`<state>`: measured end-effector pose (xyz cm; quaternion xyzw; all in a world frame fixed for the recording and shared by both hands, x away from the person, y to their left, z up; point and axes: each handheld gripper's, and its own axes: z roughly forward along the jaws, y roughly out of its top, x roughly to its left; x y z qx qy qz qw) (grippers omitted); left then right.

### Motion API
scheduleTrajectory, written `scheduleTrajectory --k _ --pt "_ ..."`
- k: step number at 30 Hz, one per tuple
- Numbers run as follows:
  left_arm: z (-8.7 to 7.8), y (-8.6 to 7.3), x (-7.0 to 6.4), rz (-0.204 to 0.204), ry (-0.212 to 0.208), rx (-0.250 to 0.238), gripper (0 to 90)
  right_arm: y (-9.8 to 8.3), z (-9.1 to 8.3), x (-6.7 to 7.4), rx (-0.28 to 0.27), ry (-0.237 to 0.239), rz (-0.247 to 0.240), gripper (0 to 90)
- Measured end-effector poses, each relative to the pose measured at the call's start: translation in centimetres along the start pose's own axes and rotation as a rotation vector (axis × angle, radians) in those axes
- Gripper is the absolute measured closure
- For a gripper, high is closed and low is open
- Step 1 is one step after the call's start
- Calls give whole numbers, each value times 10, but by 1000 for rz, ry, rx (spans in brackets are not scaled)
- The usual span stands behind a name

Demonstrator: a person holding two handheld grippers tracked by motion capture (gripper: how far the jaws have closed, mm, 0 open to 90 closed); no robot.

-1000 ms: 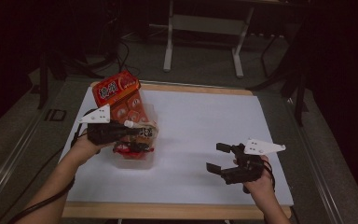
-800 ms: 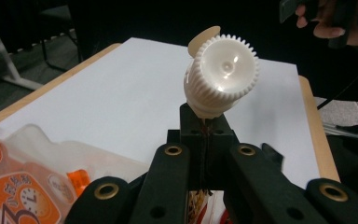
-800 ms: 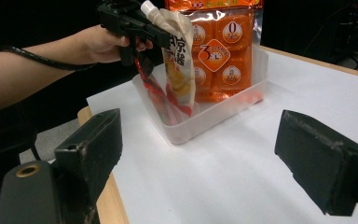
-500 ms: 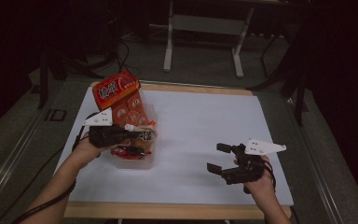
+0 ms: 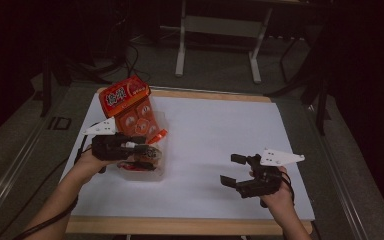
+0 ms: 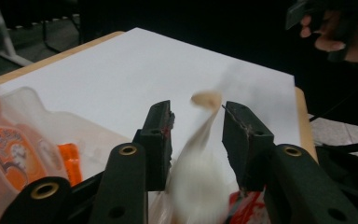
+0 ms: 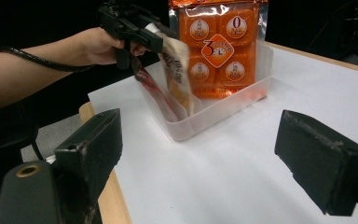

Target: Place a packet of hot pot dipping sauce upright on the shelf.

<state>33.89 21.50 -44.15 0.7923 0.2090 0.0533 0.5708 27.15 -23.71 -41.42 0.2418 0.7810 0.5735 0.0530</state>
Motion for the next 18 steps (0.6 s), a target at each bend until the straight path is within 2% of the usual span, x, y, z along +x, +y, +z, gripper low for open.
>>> scheduleTrajectory --k 2,4,6,9,13,15,16,18 --pt "-1 6 -2 13 7 -11 582 0 0 0 1 -1 0 148" --pt "-3 10 -4 44 36 -23 582 -1 0 0 1 -1 3 148" --pt "-4 14 -5 45 43 -44 542 -1 0 0 2 -1 2 148" --pt "-5 22 -7 27 49 -57 496 -1 -1 0 0 -1 3 148" --pt "-5 31 -12 7 56 -67 384 0 -2 -1 -4 -4 3 148" --pt "-4 33 -15 11 43 -64 279 0 -3 -1 -4 -5 3 148" --pt "-4 35 -16 4 53 -59 266 -1 -3 -2 -4 -5 3 148" --pt "-2 37 -19 -16 47 -65 191 -1 -2 -2 -3 -5 6 148"
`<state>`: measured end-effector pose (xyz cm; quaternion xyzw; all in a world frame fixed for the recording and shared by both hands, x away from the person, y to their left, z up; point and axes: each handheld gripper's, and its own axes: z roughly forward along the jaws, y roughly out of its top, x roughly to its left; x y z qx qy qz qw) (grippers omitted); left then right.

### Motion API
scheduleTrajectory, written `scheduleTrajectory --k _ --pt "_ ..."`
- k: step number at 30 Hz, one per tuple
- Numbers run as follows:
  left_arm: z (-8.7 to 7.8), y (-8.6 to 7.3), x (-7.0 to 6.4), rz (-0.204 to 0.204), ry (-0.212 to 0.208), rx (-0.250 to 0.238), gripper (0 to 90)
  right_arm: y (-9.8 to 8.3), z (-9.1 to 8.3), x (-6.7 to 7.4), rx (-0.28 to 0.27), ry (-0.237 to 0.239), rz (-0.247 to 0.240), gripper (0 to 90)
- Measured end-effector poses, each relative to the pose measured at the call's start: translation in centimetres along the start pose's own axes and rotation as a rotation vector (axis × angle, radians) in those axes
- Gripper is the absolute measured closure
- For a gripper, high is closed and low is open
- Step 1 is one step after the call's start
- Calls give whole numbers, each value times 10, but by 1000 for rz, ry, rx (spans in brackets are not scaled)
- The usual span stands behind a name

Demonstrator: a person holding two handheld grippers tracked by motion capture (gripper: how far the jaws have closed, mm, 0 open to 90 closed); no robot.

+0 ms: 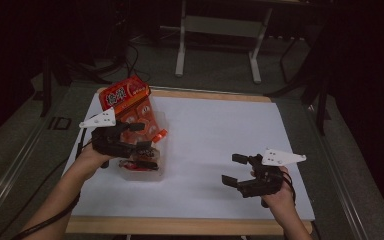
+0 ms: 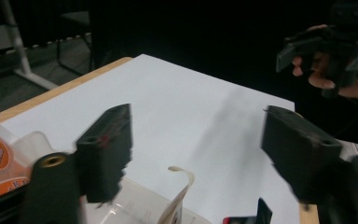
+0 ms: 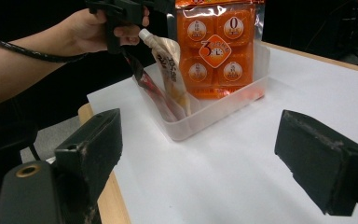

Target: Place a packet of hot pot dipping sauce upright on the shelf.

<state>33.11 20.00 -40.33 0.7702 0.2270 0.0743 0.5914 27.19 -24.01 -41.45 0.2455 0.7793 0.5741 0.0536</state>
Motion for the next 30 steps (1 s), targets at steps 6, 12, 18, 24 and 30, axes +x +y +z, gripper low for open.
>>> scheduleTrajectory --k 6,12,18,24,30 --pt "7 9 -13 -23 11 -5 92 0 1 0 2 2 0 148" --pt "13 14 -25 -2 1 -4 29 -1 1 0 4 0 0 148" --pt "19 24 -43 13 -21 -4 26 0 0 0 1 -2 -2 148" --pt "29 28 -61 33 -43 9 27 0 -1 0 -1 -3 -2 148" --pt "35 29 -80 54 -82 -5 33 0 -2 0 -1 -7 -2 148"
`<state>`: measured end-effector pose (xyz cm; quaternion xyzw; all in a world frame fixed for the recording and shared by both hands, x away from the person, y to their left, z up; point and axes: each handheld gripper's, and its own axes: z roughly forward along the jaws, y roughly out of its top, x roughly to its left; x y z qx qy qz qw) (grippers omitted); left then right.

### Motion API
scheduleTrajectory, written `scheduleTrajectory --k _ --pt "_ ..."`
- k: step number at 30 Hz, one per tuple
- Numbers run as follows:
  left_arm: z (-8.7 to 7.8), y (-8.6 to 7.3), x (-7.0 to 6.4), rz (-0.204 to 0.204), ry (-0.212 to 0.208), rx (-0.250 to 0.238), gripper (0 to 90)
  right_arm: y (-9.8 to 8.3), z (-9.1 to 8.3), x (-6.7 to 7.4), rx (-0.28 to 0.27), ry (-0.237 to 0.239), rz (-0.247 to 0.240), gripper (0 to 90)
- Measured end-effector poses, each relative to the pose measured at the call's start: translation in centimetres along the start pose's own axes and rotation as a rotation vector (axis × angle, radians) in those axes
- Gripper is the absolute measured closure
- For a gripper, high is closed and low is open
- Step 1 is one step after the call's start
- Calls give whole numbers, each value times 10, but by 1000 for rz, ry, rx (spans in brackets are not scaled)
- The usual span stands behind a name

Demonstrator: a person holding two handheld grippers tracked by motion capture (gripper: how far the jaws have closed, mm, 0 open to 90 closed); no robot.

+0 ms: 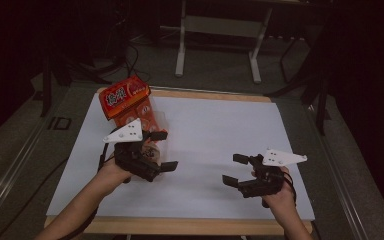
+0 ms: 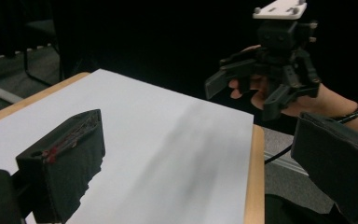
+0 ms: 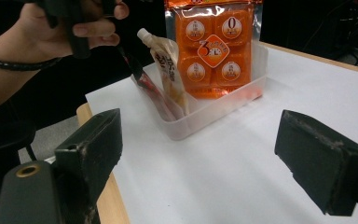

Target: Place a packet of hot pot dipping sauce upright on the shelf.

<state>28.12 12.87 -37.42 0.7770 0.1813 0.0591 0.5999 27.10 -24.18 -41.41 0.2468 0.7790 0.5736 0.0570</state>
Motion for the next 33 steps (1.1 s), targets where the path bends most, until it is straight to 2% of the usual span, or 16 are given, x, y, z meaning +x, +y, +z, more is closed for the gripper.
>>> scheduleTrajectory --k 1,2,3,6,7,9,16,21,25,29,33 --pt "3 0 -7 15 1 6 33 -1 0 0 0 -1 0 148" --pt "3 0 -7 15 1 6 33 -1 0 0 0 -1 0 148" --pt "5 -1 -13 19 -18 8 34 -1 0 0 3 -3 -3 148" --pt "8 -2 -19 24 -24 11 34 -1 1 -1 5 -6 -2 148" --pt "10 -4 -24 22 -45 8 34 -2 1 -1 5 -9 -3 148" --pt "12 -7 -27 26 -60 13 34 -2 1 -1 6 -12 -4 148" --pt "18 -19 -36 22 -76 20 36 -3 1 -2 2 -24 -11 148" --pt "23 -27 -45 34 -93 30 38 -5 2 -4 9 -30 -8 148" --pt "28 -38 -52 35 -116 36 38 -6 3 -4 15 -33 -12 148" --pt "31 -48 -54 50 -113 44 39 -7 4 -5 13 -33 -11 148" --pt "33 -59 -54 43 -111 44 47 -7 4 -5 19 -33 -9 148"
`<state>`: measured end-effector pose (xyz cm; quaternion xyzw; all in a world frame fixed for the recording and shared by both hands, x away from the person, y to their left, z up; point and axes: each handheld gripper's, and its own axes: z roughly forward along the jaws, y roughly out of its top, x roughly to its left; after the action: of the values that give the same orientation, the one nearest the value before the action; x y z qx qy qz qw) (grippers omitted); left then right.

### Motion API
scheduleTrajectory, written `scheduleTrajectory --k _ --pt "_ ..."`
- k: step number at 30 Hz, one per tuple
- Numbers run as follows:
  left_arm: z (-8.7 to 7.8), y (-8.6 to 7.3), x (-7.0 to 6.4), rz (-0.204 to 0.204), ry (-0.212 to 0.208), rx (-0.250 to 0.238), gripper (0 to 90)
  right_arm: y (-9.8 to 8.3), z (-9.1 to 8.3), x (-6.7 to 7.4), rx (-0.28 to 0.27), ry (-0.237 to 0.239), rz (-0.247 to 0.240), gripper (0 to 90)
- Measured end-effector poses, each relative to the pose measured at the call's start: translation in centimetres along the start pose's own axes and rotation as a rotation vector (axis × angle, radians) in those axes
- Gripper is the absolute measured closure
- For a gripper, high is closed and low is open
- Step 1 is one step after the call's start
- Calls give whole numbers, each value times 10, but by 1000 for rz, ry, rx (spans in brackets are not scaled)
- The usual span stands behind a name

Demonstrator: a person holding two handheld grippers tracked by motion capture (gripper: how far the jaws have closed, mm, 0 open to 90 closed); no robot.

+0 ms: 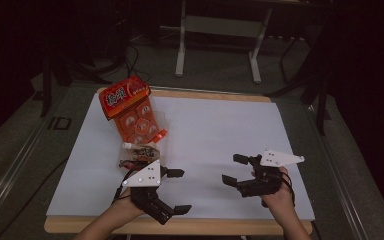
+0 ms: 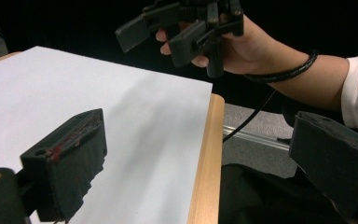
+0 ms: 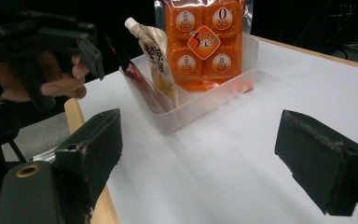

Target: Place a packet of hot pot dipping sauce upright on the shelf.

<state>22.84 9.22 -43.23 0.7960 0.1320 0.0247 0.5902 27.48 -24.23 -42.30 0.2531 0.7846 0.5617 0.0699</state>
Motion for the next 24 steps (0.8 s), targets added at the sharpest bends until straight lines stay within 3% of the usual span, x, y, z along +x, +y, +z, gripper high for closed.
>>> scheduleTrajectory --k 16,24 --pt "13 -39 -2 9 34 78 48 -3 2 -3 9 -8 1 148" --pt "15 -53 0 21 61 86 48 -5 4 -3 17 -13 -2 148"
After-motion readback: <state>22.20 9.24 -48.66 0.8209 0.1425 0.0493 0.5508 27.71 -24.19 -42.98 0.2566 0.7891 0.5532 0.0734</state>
